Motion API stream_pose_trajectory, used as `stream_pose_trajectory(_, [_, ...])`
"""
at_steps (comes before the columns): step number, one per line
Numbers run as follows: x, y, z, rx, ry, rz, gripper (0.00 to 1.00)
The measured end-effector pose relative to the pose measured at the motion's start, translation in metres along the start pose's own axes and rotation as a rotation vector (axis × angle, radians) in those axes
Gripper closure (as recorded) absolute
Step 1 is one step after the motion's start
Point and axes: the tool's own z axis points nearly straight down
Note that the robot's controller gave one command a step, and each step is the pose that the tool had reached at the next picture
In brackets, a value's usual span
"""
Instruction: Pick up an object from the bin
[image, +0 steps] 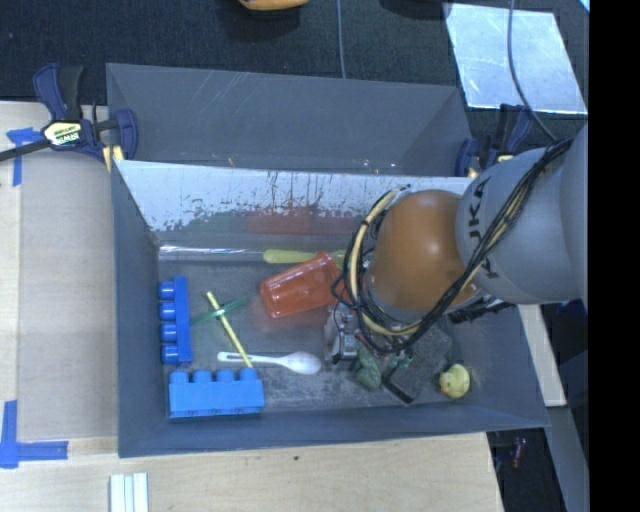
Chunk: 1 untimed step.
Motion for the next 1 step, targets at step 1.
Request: stream_pose_trajectory(1, [-0.0038,0.0205,-0.0041,-0.004,-0.006,-0.023,0.00])
